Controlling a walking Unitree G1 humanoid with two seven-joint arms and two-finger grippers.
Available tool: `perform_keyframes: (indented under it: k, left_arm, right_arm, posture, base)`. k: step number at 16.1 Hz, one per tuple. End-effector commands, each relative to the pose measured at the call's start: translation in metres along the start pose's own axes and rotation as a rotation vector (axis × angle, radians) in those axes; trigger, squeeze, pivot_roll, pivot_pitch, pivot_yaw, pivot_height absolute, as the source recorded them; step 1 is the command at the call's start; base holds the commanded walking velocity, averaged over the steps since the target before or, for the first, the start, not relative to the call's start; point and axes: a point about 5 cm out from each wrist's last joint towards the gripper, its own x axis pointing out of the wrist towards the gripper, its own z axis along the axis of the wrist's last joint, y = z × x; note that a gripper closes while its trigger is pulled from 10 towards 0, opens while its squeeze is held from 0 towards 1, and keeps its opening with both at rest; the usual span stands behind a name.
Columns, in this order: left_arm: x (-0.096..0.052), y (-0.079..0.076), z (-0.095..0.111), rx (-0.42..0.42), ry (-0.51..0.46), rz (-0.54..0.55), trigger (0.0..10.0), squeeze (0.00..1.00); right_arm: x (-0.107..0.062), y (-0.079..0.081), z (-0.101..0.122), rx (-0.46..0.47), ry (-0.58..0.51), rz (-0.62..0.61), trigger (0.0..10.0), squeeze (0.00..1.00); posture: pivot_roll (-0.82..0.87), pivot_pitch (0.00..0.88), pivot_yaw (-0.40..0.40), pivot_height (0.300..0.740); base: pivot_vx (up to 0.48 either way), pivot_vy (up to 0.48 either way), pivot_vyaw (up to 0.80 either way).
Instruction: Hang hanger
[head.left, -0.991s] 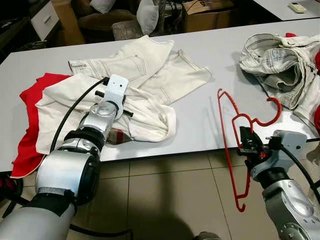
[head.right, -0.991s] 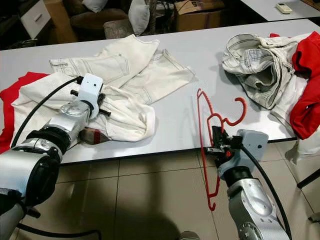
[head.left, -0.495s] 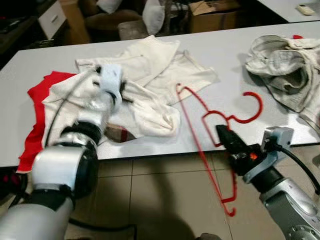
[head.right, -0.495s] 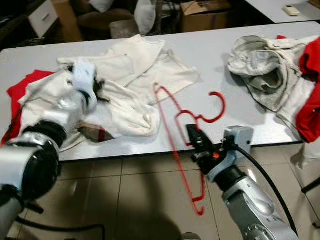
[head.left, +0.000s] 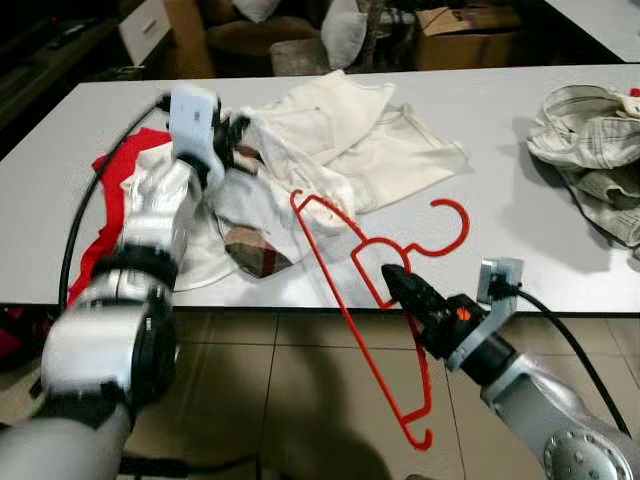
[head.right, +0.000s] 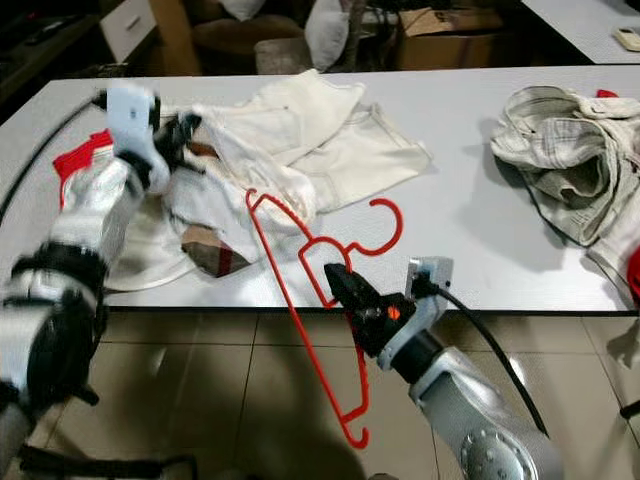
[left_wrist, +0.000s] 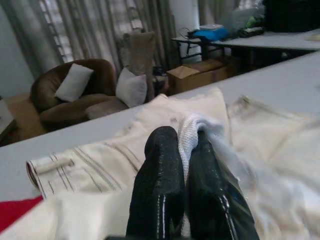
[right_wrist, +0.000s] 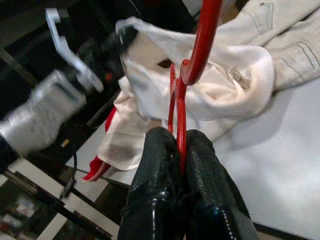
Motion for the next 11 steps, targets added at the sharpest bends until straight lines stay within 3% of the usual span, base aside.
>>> perform_keyframes:
  k: [1,6,8,11]
  left_arm:
    - [-0.007,0.004,0.001,0.047,-0.025,-0.016,0.0,0.0]
    - [-0.038,-0.009,-0.013,0.067,-0.086,-0.108,0.0,0.0]
    - [-0.05,-0.018,-0.016,0.077,-0.084,-0.143,0.0,0.0]
    - [-0.061,-0.023,-0.01,0.057,-0.114,-0.158,0.0,0.0]
  right_arm:
    - [0.001,-0.002,0.0,0.031,0.005,0.0,10.0,0.0]
    - [0.001,-0.012,-0.015,0.034,0.124,-0.028,10.0,0.0]
    - [0.004,-0.015,-0.014,0.004,0.12,-0.049,10.0,0.0]
    - [0.009,-0.026,-0.01,0.055,0.054,-0.135,10.0,0.0]
  posture:
    - [-0.14,0.0,0.067,0.74]
    - [-0.12,0.0,0.051,0.74]
    - [-0.12,0.0,0.056,0.74]
    - [-0.12,0.0,0.062,0.74]
  base:
    - [0.0,0.0,0.0]
    - [0.0,0.0,0.0]
    - [0.0,0.0,0.0]
    - [0.0,0.0,0.0]
